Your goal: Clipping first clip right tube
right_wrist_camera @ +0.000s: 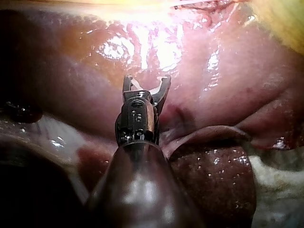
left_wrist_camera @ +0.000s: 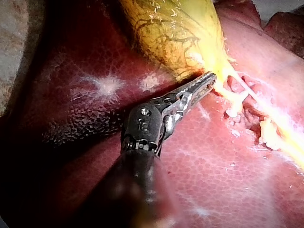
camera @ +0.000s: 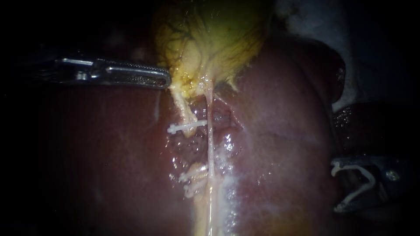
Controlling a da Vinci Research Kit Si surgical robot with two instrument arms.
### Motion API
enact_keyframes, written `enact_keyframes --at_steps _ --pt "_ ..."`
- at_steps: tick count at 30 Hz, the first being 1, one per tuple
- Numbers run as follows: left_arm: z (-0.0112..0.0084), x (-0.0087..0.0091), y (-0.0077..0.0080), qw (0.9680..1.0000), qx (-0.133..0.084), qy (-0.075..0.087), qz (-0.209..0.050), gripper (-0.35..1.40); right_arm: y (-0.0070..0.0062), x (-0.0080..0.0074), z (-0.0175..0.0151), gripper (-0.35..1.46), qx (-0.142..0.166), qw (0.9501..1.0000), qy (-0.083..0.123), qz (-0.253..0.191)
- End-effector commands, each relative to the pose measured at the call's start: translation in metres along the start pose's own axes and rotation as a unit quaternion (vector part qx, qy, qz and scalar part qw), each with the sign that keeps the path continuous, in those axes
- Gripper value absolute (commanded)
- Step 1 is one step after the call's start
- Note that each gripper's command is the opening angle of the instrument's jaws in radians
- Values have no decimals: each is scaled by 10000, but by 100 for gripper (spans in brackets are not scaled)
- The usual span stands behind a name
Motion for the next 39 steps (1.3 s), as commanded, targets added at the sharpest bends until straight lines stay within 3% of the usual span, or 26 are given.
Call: enact_keyframes --at_steps 1,5,12,20,30,39 --pt "-1 0 0 10000 3 -1 1 -35 0 0 0 60 1 10000 -1 3" --pt "-7 -3 1 10000 29 7 -5 -35 0 0 0 60 -1 10000 -3 34" --pt "-41 -26 7 10000 -45 17 -66 -35 1 0 0 60 -4 10000 -5 67" --pt "-83 -59 4 9997 -164 -180 -99 -35 3 1 3 60 -12 10000 -6 76" --pt "-85 -62 1 9996 -185 -196 -84 -35 9 7 9 60 46 9999 -15 104" --pt "-85 -60 1 9996 -191 -198 -80 -35 20 26 32 60 527 9985 -57 162"
